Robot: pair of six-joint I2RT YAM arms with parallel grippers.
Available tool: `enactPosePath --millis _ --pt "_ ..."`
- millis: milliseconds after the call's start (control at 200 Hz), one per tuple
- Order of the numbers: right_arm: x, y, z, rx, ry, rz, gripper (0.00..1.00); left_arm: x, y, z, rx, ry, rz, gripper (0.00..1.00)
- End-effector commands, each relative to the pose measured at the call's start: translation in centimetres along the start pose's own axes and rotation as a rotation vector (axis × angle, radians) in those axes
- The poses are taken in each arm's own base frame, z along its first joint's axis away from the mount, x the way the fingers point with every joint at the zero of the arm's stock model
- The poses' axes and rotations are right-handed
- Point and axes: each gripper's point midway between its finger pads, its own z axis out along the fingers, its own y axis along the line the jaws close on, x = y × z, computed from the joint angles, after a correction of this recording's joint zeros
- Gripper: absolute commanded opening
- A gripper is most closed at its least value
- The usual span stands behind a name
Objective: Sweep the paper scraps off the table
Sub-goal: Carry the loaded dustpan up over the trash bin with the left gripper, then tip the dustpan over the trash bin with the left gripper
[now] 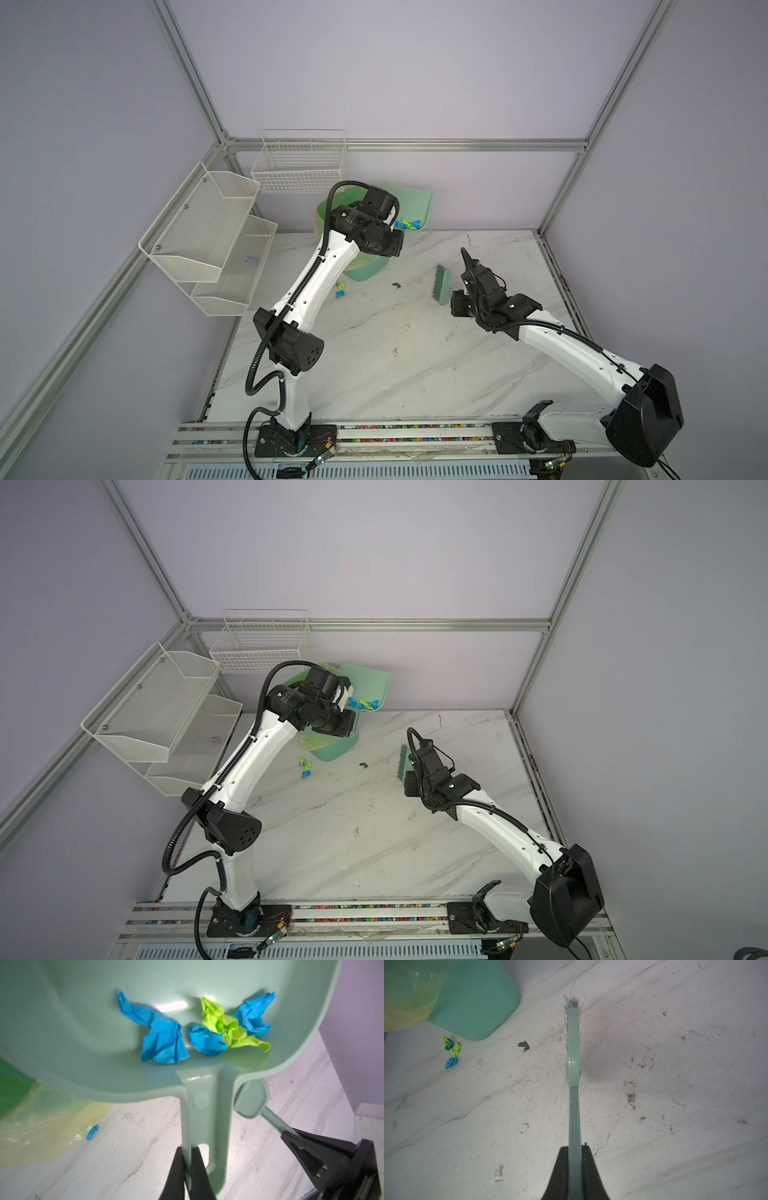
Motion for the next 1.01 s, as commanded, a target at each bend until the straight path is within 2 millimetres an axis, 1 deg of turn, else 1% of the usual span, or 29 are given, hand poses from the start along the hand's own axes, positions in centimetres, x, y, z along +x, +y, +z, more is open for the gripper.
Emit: enactPosePath --millis 0,180,425,495,510,670,820,1000 --pt "-0.3 0.3 0.7 -0.013 -0.006 -0.003 0.0 -2.1 1.6 -3.6 -0.062 -0.097 0.004 0.0" --pt "-0.1 0.5 0.9 -0.024 -0.001 -0.003 0.0 -2.7 4.5 -4.6 -0.123 -0.118 -0.028 0.0" --pt "0.0 0.4 0.7 -0.03 -0.006 0.001 0.0 -3.5 9.5 -7.3 -0.264 -0.164 -0.048 0.0" --pt "0.1 0.5 0.7 -0.033 -0.005 0.003 0.0 -3.4 10.9 -7.8 -0.321 -0.167 -0.057 0.0" --pt "0.1 0.5 0.8 -0.034 -0.003 0.002 0.0 -3.4 11.2 -7.9 -0.338 -0.163 -0.034 0.0" --pt "0.2 0.8 1.0 -0.044 0.006 0.0 0.0 -2.9 13.8 -8.2 -0.492 -0.144 0.009 0.0" --pt "-0.1 0.8 0.8 -0.043 -0.007 -0.003 0.0 -2.5 16.0 -8.5 -0.635 -0.124 0.054 0.0" --pt "-0.2 0.9 0.9 -0.046 -0.007 -0.007 0.0 -1.5 18.3 -8.3 -0.787 -0.066 0.111 0.0"
